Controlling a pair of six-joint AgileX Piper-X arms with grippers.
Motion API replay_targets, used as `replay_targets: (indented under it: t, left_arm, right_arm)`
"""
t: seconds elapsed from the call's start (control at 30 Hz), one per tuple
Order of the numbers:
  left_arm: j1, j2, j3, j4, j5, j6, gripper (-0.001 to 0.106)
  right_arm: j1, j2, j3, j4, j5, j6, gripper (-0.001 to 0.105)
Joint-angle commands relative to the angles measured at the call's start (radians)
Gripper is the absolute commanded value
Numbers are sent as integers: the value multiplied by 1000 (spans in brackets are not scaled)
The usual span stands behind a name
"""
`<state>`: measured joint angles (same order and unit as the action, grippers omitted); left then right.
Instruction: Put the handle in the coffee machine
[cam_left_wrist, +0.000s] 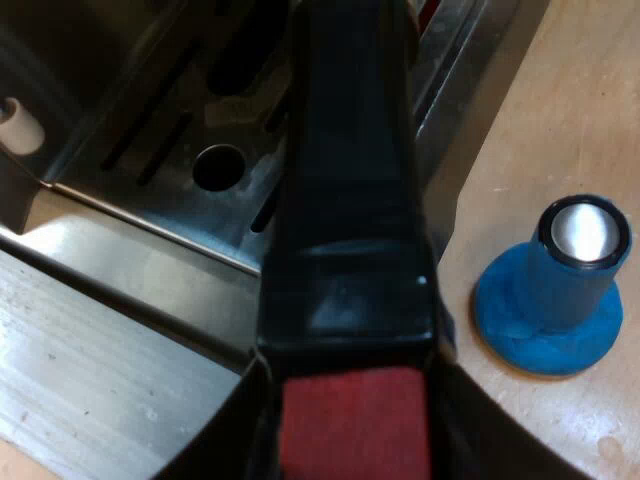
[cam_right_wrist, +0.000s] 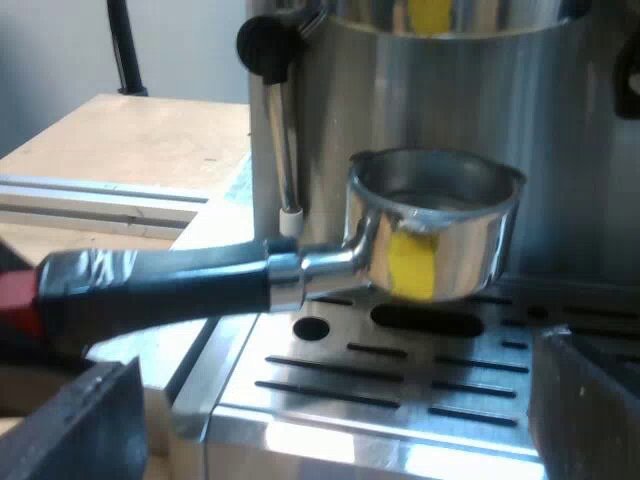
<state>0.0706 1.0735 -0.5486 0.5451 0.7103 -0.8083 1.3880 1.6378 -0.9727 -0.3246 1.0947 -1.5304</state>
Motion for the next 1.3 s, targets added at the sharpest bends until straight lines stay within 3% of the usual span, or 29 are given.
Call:
replay_targets:
  t: [0.03, 0.9, 1.23, 1.3]
  left_arm:
    - [3, -5, -19, -26, 60, 6, 0]
    - [3, 12, -62, -78, 43, 3, 0]
    - [3, 15, -62, -79, 43, -26, 0]
    - [3, 24, -62, -79, 18, -47, 0]
  right_arm:
    - [-29, -1, -4, -15, 6, -18, 78]
    - [-51, -1, -4, -15, -8, -18, 78]
    - [-51, -1, -4, -15, -8, -18, 78]
    - [-51, -1, -4, -15, -8, -18, 78]
